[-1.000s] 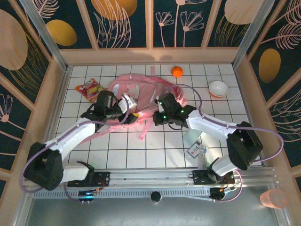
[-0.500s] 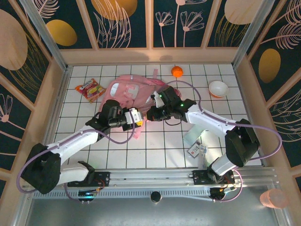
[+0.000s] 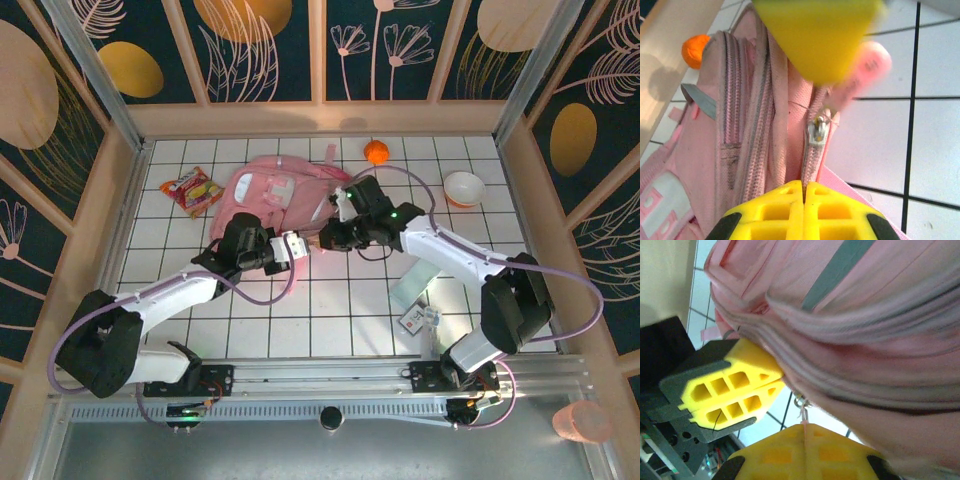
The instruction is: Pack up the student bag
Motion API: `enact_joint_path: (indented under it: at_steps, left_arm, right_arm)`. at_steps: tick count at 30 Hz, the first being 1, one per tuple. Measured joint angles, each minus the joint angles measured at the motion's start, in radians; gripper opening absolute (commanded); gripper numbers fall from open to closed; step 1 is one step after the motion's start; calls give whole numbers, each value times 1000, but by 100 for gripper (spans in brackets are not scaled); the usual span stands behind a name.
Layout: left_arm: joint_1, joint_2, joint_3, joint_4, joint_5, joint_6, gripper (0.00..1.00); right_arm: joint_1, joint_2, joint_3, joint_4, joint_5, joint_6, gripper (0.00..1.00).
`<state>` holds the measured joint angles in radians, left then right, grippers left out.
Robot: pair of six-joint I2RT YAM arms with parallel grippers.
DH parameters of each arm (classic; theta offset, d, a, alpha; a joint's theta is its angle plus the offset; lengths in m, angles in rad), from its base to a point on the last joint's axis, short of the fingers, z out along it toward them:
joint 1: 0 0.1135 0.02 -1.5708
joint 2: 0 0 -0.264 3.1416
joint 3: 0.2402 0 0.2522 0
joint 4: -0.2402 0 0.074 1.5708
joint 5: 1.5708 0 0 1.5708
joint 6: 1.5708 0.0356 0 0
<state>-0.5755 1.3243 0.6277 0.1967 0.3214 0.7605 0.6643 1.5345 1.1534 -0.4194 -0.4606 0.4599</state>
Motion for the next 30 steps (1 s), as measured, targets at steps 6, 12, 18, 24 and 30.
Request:
enact_joint_path:
  at_steps: [6,12,18,24,30]
  left_arm:
    - [15,-15,-21,-95,-55,20,0]
    - [27,-48,-20,-127,-28,-4,0]
    - [31,-48,-9,-145,41,-76,0]
    - [31,-48,-2,-147,73,-121,0]
    - [32,-45,16,-148,107,-153,0]
  right_arm:
    - [-75,-45,7,-102,72,-87,0]
    - [-32,-47,7,-138,100,-122,9]
    - [78,-111,-75,-14,113,3,41]
    - [91,-160,-231,171,128,226,42]
    - [103,-150,-265,289,166,332,44]
